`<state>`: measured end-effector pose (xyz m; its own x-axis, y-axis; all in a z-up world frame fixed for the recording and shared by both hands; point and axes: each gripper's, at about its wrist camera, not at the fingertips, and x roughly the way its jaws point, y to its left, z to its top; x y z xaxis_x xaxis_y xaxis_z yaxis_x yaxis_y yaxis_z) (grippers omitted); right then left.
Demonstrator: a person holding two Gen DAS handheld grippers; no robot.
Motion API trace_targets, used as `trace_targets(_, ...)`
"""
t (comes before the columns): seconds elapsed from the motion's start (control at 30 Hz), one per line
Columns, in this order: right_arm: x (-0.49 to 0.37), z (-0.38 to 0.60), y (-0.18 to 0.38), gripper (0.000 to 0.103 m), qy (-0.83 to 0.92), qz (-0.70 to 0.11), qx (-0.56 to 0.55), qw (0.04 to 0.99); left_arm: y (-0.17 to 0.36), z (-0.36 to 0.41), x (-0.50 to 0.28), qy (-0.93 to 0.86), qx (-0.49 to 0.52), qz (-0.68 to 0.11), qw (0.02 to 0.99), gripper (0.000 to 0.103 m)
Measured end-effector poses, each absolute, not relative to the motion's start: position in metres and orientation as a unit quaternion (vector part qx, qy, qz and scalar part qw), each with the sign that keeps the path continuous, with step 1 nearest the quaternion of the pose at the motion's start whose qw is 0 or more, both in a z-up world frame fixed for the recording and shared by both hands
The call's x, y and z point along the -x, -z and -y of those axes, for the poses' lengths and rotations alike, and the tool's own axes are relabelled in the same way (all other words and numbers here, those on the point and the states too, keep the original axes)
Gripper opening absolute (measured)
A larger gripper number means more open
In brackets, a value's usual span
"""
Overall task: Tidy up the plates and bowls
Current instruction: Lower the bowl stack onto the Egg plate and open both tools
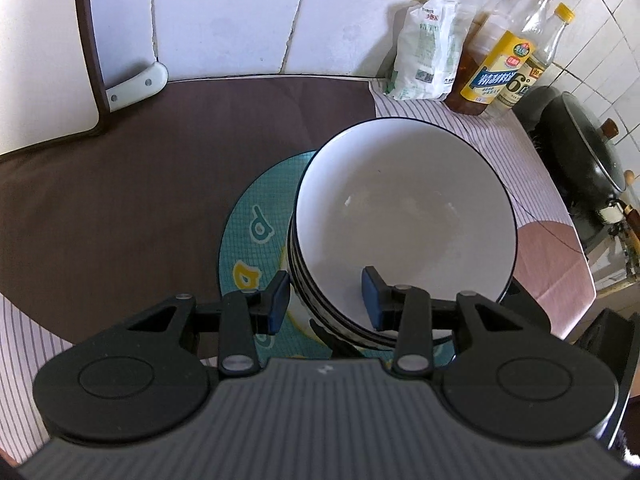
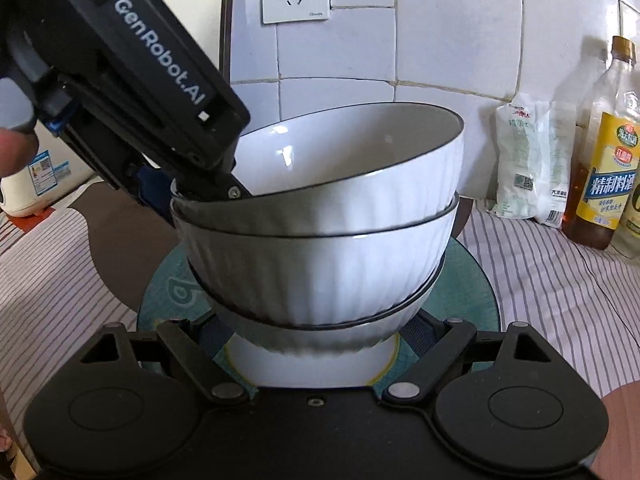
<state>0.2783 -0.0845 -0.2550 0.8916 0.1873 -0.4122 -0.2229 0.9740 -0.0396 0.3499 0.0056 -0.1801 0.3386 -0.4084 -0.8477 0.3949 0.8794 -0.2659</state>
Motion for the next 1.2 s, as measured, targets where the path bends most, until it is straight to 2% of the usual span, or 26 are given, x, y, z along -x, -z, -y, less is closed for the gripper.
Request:
trace_targets(0.43,-0.264,0.077,0.251,0.094,-0.030,-0.231,0.021,0.972,0.179,0.001,-0.348,0.250,-0.004,-0.519,0.817,0.038)
trace_targets(0.6,-0.245,0.083,0.242,0.094,-0.031,-0.237,0.016,0.971,0.169,0.003,-0.341,0.227,-0.028,-0.501,0.835,0.043)
trace_targets(0.87,-0.222,0.117,0.223,0.095,-0.068,-0.240,-0.023,0.968,0.131,0.001,-0.311,0.177,-0.018,-0.461,0.870,0.055)
trace_targets(1.03,-0.209,0.142,0.211,0.095,-0.080,-0.234,-0.017,0.969,0.105,0.007,-0.285,0.142,-0.010,-0.448,0.883,0.056)
trace_targets(1.2,-0.193,0.168,0.191,0.095,-0.095,-0.235,-0.017,0.967,0.071,0.015,-0.251,0.116,-0.002,-0.432,0.894,0.062)
